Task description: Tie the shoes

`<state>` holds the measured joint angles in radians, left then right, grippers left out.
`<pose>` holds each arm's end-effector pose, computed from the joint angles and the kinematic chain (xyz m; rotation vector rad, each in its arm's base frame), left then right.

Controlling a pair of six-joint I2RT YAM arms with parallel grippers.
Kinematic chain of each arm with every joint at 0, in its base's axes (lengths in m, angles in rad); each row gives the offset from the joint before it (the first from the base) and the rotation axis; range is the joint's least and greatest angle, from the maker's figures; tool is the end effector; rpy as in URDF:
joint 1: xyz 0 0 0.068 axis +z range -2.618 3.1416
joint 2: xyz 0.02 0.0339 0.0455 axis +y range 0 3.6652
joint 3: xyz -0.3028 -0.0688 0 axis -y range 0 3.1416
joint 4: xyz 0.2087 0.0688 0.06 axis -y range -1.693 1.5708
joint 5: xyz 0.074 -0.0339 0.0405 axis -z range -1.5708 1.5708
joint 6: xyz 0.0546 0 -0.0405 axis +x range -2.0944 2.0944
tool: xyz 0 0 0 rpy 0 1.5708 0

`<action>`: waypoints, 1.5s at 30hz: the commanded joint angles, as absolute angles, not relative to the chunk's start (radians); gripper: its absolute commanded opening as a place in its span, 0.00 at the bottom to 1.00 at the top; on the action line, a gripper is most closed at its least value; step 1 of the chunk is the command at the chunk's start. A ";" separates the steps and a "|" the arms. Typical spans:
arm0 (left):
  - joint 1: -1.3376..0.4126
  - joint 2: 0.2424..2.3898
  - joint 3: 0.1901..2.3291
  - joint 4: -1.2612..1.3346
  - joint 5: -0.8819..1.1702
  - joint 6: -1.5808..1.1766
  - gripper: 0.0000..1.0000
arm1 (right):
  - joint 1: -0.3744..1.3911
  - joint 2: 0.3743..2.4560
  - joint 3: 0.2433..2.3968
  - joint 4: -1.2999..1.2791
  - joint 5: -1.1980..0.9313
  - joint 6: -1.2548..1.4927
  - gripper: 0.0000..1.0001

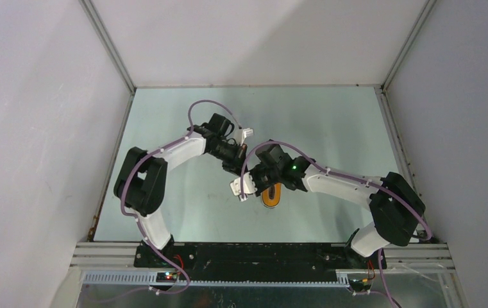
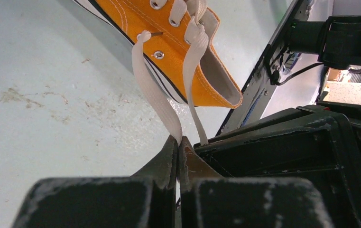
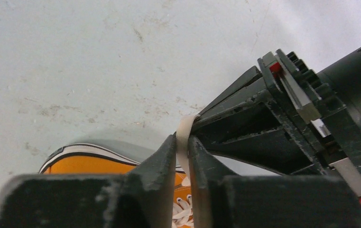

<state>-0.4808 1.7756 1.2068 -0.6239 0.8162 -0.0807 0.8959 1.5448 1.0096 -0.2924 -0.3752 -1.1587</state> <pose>0.2750 -0.1883 0.2446 0.7646 2.6332 -1.2801 0.1760 0.2520 0.2695 -2.0937 1.0626 0.3211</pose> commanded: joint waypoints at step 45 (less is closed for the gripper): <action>-0.591 1.465 0.869 0.132 0.824 0.480 0.57 | 0.557 1.647 1.376 -0.715 -0.713 -0.370 0.00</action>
<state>-0.5602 1.4471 0.8383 0.1627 0.8665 0.3279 0.5606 1.6554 1.3361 -0.6930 -0.6514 -0.3801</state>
